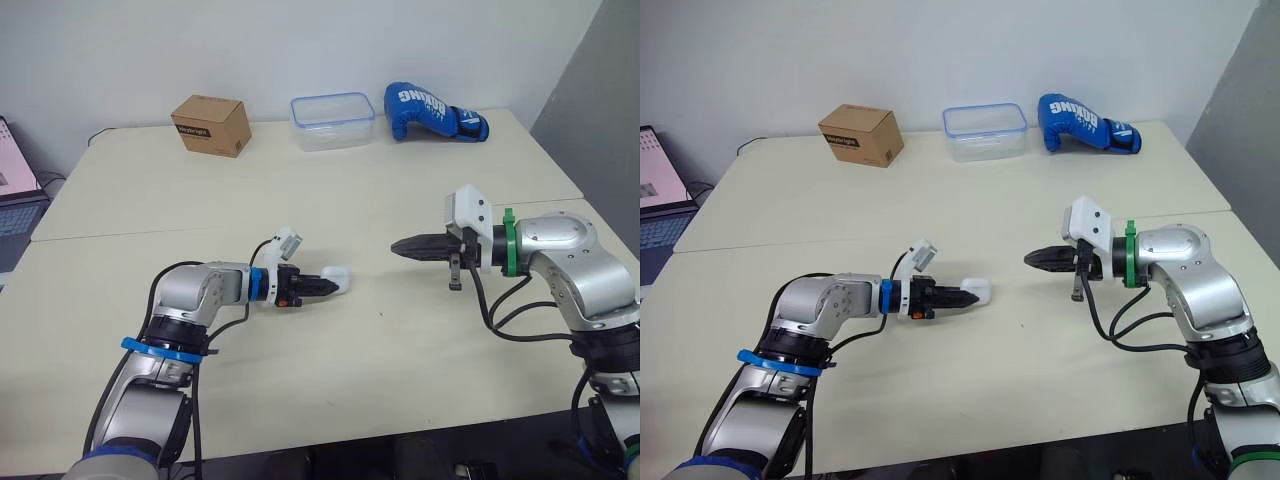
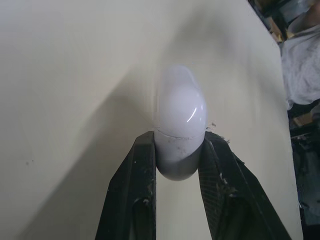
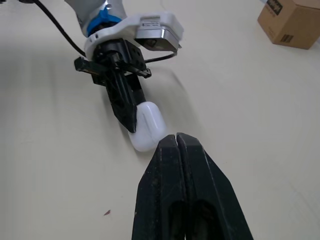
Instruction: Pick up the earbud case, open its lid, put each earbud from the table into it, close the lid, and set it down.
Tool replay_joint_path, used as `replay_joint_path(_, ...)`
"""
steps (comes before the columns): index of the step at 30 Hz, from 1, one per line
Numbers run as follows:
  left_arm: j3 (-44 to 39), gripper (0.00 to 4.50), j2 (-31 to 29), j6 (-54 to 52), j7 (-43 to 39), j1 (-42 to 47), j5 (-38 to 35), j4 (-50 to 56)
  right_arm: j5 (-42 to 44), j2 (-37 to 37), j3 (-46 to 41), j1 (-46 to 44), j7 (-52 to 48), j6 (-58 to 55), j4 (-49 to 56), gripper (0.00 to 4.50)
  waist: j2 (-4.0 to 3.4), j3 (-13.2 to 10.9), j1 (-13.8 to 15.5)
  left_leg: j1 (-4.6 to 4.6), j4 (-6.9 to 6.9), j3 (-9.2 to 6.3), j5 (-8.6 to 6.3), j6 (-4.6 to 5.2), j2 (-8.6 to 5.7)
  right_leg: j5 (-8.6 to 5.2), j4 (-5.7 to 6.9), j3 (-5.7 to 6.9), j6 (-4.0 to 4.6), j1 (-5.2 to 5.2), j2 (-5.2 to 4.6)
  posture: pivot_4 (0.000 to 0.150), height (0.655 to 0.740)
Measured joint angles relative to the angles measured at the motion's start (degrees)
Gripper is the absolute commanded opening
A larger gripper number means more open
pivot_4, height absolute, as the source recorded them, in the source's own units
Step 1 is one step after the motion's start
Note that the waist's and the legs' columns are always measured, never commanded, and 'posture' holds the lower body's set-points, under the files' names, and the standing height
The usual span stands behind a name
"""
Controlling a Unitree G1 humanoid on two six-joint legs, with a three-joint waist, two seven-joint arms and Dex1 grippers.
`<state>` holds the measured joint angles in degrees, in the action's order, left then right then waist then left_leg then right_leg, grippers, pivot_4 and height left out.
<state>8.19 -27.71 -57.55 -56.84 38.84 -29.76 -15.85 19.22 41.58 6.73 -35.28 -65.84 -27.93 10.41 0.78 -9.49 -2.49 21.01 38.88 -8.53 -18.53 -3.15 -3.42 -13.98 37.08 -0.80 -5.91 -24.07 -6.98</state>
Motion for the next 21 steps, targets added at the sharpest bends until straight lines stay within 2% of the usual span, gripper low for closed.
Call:
replay_joint_path(12,-0.12,0.84,1.54,3.02,-0.56,1.98,2.34,-6.56,1.17,0.79,-0.34,2.66,0.14,-2.49,3.44,0.03,0.00,0.00,0.38,-0.03,0.02,0.01,0.00,0.00,0.00,0.00,0.03,-0.01,0.00,0.03,-0.01,0.150,0.7307)
replay_joint_path(13,-0.12,1.51,1.60,3.27,-0.56,1.98,2.44,-6.67,1.20,0.80,-0.34,2.68,0.14,-2.54,3.50,0.00,0.00,0.00,0.40,-0.03,0.03,0.01,0.00,0.00,0.00,0.00,0.02,-0.01,0.00,0.03,-0.01,0.150,0.7307)
replay_joint_path(19,0.09,3.22,1.32,5.62,-0.25,2.21,3.37,-6.61,1.24,0.91,-0.35,2.89,0.13,-2.60,3.71,0.00,0.00,0.01,0.49,-0.09,0.04,0.02,0.00,0.00,0.00,0.00,0.04,-0.01,0.00,0.08,-0.01,0.150,0.7307)
replay_joint_path(21,0.31,3.22,0.39,6.18,-0.22,2.06,3.52,-6.01,1.24,0.91,-0.34,2.97,0.16,-2.60,3.79,0.00,-0.01,0.02,0.44,-0.14,0.04,0.03,0.00,0.00,0.02,0.00,0.08,-0.03,0.00,0.08,0.00,0.150,0.7307)
